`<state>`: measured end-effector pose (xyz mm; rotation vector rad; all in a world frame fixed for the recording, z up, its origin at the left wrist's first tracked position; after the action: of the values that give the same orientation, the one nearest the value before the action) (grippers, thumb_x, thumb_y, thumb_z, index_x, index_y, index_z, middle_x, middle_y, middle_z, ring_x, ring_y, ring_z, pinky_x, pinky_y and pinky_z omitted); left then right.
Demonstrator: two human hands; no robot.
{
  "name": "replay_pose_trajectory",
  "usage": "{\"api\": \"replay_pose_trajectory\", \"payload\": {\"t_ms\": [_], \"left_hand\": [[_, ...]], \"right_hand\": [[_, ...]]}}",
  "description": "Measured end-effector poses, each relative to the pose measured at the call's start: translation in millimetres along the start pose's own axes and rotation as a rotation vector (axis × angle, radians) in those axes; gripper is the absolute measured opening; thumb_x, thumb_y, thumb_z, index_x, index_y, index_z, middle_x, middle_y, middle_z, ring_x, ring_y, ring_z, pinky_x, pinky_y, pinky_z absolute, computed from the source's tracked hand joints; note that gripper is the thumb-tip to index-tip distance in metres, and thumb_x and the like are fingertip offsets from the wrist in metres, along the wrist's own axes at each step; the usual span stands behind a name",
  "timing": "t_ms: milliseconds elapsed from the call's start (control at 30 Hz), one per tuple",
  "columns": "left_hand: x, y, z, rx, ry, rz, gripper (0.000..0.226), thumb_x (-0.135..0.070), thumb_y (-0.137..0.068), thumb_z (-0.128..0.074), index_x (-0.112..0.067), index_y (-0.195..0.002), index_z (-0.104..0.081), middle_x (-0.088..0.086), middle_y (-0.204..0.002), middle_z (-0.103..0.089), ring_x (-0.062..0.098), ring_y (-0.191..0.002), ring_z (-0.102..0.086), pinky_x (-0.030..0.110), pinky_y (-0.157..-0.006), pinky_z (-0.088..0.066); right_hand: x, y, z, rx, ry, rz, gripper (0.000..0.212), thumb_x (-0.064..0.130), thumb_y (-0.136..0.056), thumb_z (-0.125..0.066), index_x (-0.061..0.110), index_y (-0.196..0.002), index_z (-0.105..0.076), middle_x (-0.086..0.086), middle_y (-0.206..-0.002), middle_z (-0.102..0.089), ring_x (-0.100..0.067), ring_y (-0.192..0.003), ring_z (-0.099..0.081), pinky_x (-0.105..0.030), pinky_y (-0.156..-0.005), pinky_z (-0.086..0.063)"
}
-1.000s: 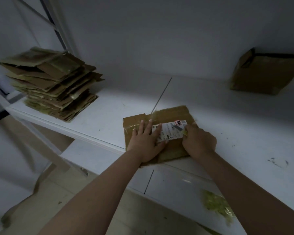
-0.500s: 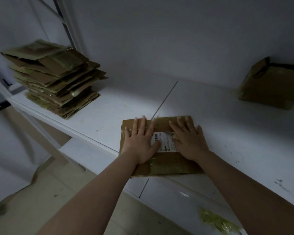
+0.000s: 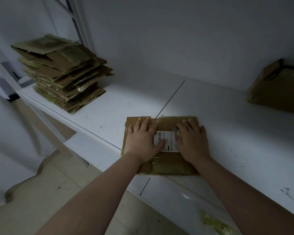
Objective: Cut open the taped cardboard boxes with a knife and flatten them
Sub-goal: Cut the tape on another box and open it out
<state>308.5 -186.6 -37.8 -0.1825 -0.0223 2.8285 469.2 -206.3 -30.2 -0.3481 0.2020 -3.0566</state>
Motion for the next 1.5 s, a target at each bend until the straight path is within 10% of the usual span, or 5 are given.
{"api": "replay_pose_trajectory", "payload": {"t_ms": [200, 400, 733, 1000, 1500], "left_hand": [[-16, 12, 9, -0.044, -0.041, 0.081, 0.056, -0.054, -0.096, -0.038, -0.024, -0.143, -0.040, 0.007, -0.138, -0.042, 0.029, -0.128, -0.036, 0.042, -0.099, -0.046], [-15, 28, -8, 0.075, 0.034, 0.029, 0.067, -0.054, -0.099, -0.023, -0.023, -0.155, -0.003, 0.005, -0.162, 0.004, 0.029, -0.149, 0.008, 0.048, -0.121, -0.003], [-15, 35, -5, -0.111, 0.116, 0.085, 0.070, -0.056, -0.094, -0.032, -0.024, -0.154, -0.014, 0.002, -0.162, -0.010, 0.023, -0.149, -0.002, 0.044, -0.121, -0.008], [0, 65, -6, -0.140, 0.208, 0.566, 0.074, -0.072, -0.086, -0.028, -0.027, -0.144, -0.023, 0.012, -0.160, -0.009, 0.041, -0.146, 0.004, 0.063, -0.114, -0.011], [15, 31, 56, -0.183, 0.196, 0.249, 0.099, -0.078, -0.076, -0.049, -0.032, -0.153, -0.008, 0.010, -0.159, -0.006, 0.034, -0.137, -0.022, 0.045, -0.101, -0.039]], "right_hand": [[4, 21, -7, 0.167, 0.060, -0.027, 0.058, 0.032, -0.100, -0.032, 0.016, -0.152, -0.011, -0.006, -0.160, -0.003, -0.021, -0.147, 0.003, -0.048, -0.118, -0.005], [3, 21, -8, 0.153, 0.041, -0.057, 0.058, 0.037, -0.099, -0.030, 0.019, -0.152, -0.012, -0.001, -0.160, -0.002, -0.017, -0.147, 0.005, -0.047, -0.118, -0.004], [-1, 25, -1, 0.002, 0.044, -0.212, 0.054, 0.034, -0.094, -0.042, 0.015, -0.143, -0.027, -0.019, -0.157, -0.006, -0.036, -0.145, -0.002, -0.057, -0.114, -0.010], [-14, 34, -5, 0.010, 0.053, -0.393, 0.053, 0.035, -0.095, -0.039, 0.011, -0.140, -0.026, -0.029, -0.145, -0.031, -0.044, -0.137, -0.023, -0.055, -0.113, -0.020], [-7, 30, 16, -0.462, -0.376, -0.545, 0.031, 0.020, -0.095, -0.045, 0.000, -0.117, -0.050, -0.027, -0.106, -0.057, -0.047, -0.098, -0.052, -0.053, -0.077, -0.050]]}}
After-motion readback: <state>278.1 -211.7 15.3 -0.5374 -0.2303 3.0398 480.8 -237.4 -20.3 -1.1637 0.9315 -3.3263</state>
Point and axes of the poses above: each hand's wrist, its own y-axis away from the middle knuckle, its own z-axis out of the back of the hand, x = y × z, the point moved 5 cm from there along -y, towards the middle knuckle
